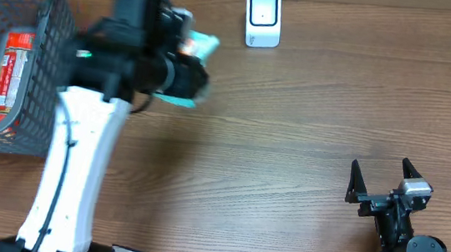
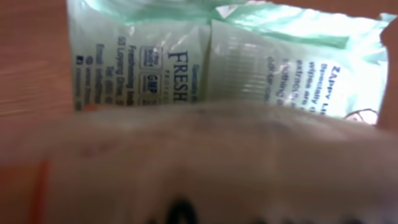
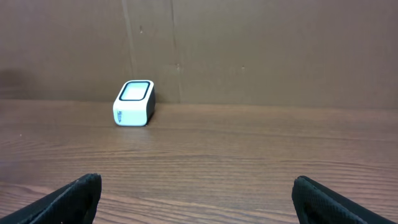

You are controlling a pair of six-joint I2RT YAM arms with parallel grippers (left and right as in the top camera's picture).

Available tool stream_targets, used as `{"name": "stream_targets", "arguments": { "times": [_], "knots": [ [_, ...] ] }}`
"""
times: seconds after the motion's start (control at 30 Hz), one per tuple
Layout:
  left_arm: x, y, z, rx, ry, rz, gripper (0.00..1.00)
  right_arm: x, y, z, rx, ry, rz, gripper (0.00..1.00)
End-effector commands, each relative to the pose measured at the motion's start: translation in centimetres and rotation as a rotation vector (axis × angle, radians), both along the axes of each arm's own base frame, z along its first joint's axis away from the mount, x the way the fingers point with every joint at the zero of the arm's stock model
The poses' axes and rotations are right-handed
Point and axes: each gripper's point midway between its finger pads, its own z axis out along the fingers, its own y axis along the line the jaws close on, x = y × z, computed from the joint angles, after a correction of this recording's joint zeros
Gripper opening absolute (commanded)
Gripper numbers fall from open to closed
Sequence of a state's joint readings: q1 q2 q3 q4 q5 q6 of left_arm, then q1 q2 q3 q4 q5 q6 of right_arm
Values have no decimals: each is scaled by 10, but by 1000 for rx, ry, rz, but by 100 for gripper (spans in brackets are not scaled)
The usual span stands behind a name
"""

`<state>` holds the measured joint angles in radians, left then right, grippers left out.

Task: Scan the item barcode
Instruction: 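Lift the tissue pack out and carry it toward the table centre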

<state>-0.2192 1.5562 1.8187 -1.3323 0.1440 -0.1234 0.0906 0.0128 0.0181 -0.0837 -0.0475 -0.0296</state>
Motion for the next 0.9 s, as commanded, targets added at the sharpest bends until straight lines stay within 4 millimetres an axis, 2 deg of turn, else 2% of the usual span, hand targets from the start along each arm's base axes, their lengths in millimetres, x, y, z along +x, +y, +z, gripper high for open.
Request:
{"name": "stream_targets", "arguments": {
  "times": [0.0, 0.13, 0.37, 0.73, 0.87],
  "knots": [
    [-6, -29, -30, -16, 41, -23, 26, 0, -1, -2, -3, -3, -4, 100],
    [-9, -56, -65, -18, 63, -61, 26, 0, -1, -2, -3, -3, -4, 100],
    [-21, -88, -116, -6, 80, -95, 27, 0, -1, -2, -3, -3, -4, 100],
    [-49, -125, -180, -14, 111, -165, 31, 0, -1, -2, -3, -3, -4, 100],
    [-48, -124, -199, 14, 147, -135, 31, 0, -1, -2, -3, -3, -4, 100]
  ]
}}
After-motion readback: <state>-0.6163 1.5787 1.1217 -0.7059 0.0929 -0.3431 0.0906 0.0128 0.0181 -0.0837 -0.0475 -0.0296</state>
